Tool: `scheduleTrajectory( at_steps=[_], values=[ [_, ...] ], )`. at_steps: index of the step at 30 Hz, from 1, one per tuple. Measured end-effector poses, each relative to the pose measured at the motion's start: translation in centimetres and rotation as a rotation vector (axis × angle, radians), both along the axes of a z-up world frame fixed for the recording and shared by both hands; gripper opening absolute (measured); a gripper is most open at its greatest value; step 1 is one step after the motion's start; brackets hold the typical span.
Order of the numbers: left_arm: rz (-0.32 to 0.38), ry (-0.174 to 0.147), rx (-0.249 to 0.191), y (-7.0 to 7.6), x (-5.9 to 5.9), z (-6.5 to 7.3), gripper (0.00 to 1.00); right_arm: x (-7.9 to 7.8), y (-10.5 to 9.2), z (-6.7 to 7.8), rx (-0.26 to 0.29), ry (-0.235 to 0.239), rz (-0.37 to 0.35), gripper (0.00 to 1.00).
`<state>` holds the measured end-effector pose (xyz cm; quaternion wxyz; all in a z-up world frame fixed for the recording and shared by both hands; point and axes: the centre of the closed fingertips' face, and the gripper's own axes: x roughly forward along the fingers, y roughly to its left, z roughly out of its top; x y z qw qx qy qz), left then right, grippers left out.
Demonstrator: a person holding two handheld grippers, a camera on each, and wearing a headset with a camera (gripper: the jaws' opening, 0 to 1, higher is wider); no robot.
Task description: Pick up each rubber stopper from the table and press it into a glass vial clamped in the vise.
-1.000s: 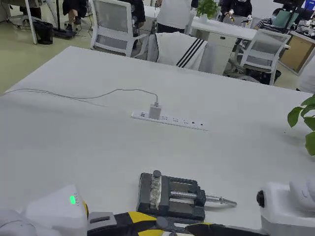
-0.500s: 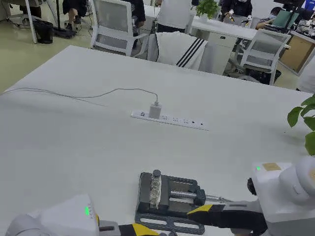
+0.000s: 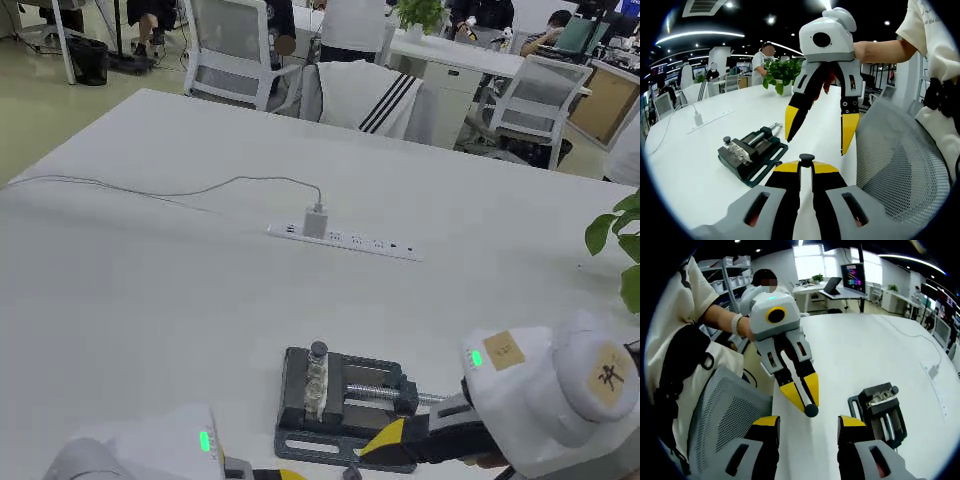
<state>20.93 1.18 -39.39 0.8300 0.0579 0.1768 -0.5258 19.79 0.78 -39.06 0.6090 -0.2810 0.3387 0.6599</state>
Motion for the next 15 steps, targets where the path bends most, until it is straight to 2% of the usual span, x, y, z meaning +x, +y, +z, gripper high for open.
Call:
scheduleTrajectory(
  at_steps=[4,6,13,15],
  values=[
    [-0.015,0.001,0.008,-0.24,-0.25,-0.15,0.04,-0.30,0.36,-0.08,-0.012,-0.019,0.055,0.37],
    [-0.020,0.001,0.009,-0.31,-0.32,-0.17,0.04,-0.18,0.49,-0.01,-0.013,-0.046,0.080,0.32],
    [-0.029,0.005,0.010,-0.44,-0.46,-0.26,0.04,-0.33,0.35,-0.34,-0.053,-0.071,0.145,0.20],
    [-0.030,0.005,0.010,-0.47,-0.48,-0.26,0.04,-0.40,0.33,-0.40,-0.059,-0.065,0.151,0.19]
  ],
)
